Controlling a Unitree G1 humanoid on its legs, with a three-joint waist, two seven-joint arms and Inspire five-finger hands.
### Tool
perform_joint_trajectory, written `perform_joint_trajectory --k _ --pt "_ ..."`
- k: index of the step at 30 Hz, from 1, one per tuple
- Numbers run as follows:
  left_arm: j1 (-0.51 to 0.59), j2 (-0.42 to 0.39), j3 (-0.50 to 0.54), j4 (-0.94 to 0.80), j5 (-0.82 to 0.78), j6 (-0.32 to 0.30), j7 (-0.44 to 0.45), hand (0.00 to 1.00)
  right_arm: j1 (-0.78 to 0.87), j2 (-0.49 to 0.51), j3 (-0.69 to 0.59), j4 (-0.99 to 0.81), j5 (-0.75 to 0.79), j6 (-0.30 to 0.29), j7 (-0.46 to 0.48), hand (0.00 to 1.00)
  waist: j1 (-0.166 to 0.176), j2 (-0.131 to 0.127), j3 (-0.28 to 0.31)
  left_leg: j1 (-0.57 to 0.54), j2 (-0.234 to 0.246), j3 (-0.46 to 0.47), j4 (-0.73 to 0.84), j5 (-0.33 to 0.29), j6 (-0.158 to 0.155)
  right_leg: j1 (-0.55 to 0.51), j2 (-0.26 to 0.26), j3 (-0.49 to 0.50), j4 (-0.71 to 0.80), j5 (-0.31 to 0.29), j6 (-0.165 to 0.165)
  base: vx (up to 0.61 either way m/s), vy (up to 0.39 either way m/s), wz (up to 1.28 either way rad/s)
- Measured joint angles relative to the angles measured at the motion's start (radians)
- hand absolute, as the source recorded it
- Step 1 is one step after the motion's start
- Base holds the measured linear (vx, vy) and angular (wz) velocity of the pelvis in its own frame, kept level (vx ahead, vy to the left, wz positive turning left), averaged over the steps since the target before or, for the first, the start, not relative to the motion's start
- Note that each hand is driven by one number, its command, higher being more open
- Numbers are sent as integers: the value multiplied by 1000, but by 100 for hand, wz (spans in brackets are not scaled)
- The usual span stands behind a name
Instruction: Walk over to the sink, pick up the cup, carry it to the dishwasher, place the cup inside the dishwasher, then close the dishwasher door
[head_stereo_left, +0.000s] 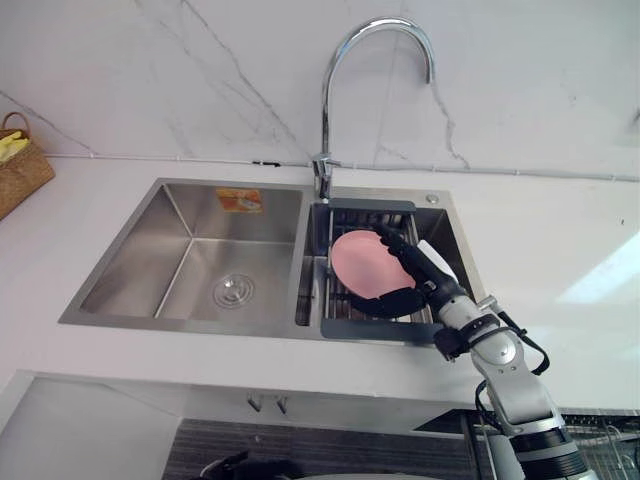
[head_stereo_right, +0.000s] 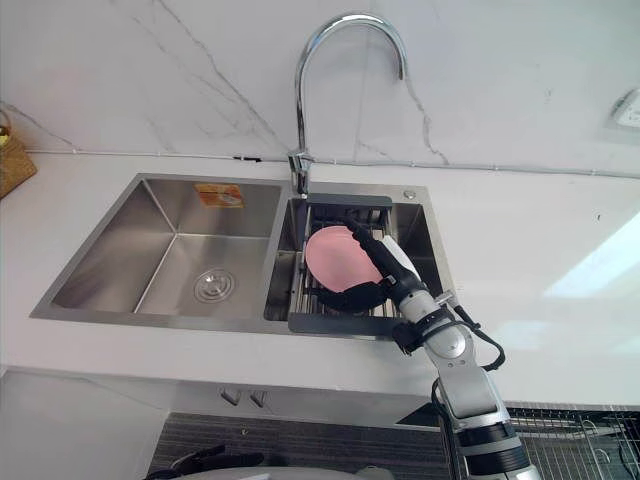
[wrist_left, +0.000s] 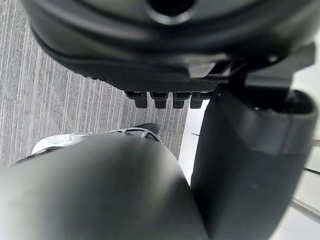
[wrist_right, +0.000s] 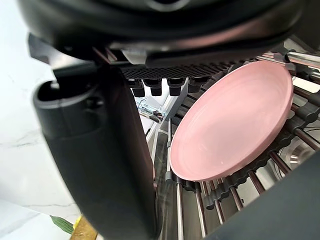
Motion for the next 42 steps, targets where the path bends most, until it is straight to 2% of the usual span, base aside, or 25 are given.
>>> perform_joint_trajectory --k 13,20,27,38,42 --pt "5 0 1 -22 10 10 -11 100 -88 9 59 94 -116 72 -6 100 13 0 1 -1 0 -5 -1 5 5 2 1 -5 -3 0 0 -2 0 0" --pt "6 -1 1 -24 10 10 -13 100 -101 20 82 124 -188 79 -28 100 13 2 3 0 0 -4 0 6 4 2 1 -4 -3 0 0 0 0 0" --pt "8 -5 14 -31 10 15 -15 100 -116 48 99 136 -238 114 -65 100 15 4 11 -1 0 -10 0 6 4 4 1 -11 -3 0 0 0 0 1" --pt "12 -11 18 -49 23 17 -18 100 -124 58 110 173 -324 113 -104 100 17 5 16 -4 -1 -20 0 6 3 10 1 -23 -8 0 0 0 0 1" --pt "12 -13 18 -53 39 17 -19 100 -127 77 147 200 -387 101 -152 100 19 5 16 -3 -1 -24 0 7 3 13 1 -27 -8 -2 1 -4 -2 2"
